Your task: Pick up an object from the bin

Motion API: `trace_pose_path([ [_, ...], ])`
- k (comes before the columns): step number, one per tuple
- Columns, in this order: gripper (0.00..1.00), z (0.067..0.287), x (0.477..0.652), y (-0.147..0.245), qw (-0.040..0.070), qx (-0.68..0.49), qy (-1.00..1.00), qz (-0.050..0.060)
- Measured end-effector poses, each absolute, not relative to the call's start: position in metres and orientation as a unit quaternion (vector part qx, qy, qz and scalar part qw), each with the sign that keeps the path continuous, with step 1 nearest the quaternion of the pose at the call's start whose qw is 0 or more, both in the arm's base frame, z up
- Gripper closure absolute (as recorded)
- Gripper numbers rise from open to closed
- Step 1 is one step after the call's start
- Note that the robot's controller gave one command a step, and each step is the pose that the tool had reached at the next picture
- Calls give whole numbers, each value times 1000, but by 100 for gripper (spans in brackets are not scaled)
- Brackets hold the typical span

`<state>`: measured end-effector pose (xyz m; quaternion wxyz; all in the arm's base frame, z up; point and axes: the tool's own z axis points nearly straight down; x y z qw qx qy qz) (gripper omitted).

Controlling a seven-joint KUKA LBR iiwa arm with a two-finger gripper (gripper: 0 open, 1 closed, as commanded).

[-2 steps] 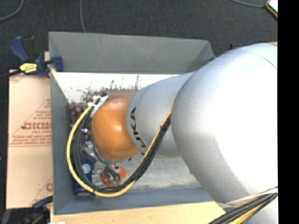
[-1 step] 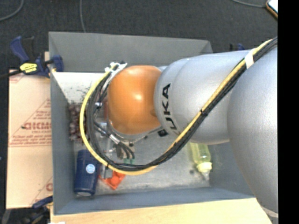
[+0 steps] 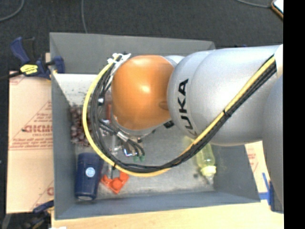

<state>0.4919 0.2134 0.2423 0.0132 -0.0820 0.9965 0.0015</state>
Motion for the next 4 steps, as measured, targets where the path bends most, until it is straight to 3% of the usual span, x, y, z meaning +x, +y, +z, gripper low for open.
trace_pose_path([
  [1, 0, 167, 503, 219, 12, 2, 1000, 3],
  [2, 0, 215, 497, 225, 17, -56, 998, 3],
  [3, 0, 160, 576, 237, 12, -22, 1000, 2],
  [4, 0, 156, 484, 229, 14, -53, 998, 3],
])
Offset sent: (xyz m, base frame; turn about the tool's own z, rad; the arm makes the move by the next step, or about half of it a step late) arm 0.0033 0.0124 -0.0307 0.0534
